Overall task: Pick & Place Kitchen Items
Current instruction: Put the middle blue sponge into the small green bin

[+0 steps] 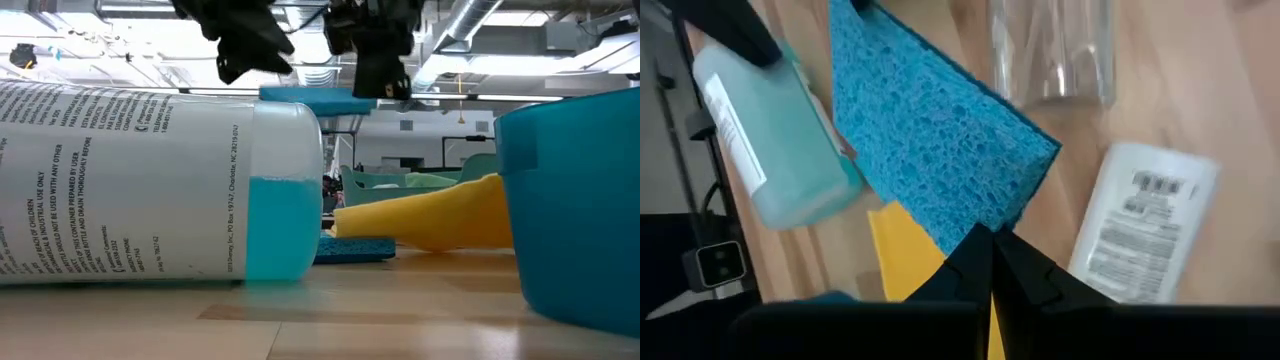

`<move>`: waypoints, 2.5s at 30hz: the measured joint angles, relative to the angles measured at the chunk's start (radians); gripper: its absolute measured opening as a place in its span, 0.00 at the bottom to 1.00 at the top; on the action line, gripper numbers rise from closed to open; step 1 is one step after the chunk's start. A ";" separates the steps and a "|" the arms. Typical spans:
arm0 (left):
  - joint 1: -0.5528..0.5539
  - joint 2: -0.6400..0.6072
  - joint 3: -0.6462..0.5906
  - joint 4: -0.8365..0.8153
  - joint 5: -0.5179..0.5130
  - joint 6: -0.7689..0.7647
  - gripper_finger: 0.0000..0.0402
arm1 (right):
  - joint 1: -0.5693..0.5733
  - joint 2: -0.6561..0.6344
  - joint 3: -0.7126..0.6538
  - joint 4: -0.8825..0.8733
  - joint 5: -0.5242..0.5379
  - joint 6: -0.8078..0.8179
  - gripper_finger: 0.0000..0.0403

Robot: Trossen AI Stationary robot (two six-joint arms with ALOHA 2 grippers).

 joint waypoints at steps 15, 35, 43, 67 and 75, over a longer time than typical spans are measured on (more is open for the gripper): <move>-0.001 0.008 0.004 0.017 -0.135 -0.078 0.35 | 0.004 0.043 0.121 -0.068 0.051 -0.053 0.00; 0.000 0.008 0.004 -0.002 -0.134 -0.110 0.35 | 0.005 0.043 0.121 -0.031 0.057 -0.109 0.00; 0.000 0.008 0.004 -0.021 -0.133 -0.122 0.28 | 0.005 0.043 0.121 -0.022 0.055 -0.113 0.00; 0.000 0.008 0.004 -0.041 -0.075 -0.234 0.00 | 0.004 0.042 0.136 0.021 0.070 -0.106 0.00; -0.004 -0.040 0.004 -0.110 -0.080 -0.337 0.00 | 0.005 0.042 0.137 0.010 0.066 -0.114 0.02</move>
